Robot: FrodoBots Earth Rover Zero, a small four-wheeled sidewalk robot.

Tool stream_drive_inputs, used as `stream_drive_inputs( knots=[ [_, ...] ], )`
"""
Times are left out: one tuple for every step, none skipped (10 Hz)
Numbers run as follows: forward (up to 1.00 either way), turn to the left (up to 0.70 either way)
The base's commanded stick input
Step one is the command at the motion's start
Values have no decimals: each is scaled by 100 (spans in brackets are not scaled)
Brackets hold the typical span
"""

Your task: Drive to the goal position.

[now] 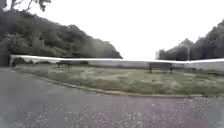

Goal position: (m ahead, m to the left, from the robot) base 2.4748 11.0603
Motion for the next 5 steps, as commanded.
stream_drive_inputs(
  knots=[
    [0,45],
    [0,45],
    [0,45],
    [0,45],
    [0,45]
  ],
)
